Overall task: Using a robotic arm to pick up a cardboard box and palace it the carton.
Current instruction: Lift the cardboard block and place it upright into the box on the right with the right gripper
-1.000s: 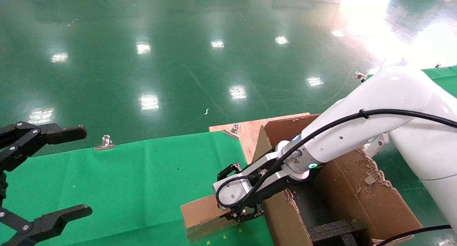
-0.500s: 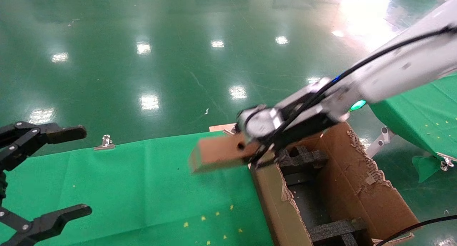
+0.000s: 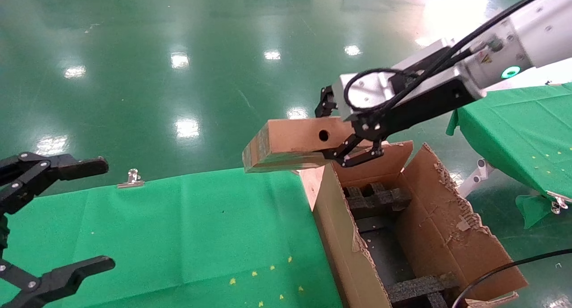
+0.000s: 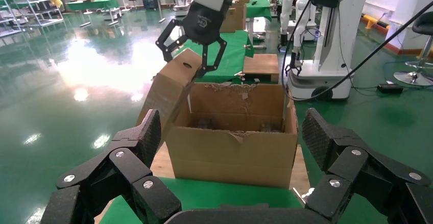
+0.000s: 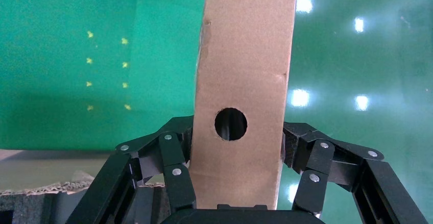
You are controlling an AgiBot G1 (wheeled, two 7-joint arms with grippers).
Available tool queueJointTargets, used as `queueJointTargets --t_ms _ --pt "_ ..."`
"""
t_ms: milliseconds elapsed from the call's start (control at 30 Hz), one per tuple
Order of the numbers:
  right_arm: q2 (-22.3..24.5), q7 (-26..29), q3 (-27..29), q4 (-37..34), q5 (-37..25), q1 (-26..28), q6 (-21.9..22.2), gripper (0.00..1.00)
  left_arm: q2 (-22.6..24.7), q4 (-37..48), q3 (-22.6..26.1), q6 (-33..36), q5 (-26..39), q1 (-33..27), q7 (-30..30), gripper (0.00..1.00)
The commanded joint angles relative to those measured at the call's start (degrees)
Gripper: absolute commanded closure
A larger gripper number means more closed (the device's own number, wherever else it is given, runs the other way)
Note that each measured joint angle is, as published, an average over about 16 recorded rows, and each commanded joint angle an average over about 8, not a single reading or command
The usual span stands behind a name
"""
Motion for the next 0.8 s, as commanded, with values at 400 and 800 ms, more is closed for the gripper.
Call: queueJointTargets --t_ms 400,800 --pt "4.6 -2.0 -8.5 -4.9 3.2 7.1 0.4 1.00 0.0 0.0 0.0 0.0 0.0 0.0 0.0 0.00" --pt "13.1 -1.4 -14.3 -8.8 -1.3 10.4 1.1 1.00 0.0 0.0 0.0 0.0 0.0 0.0 0.0 0.00"
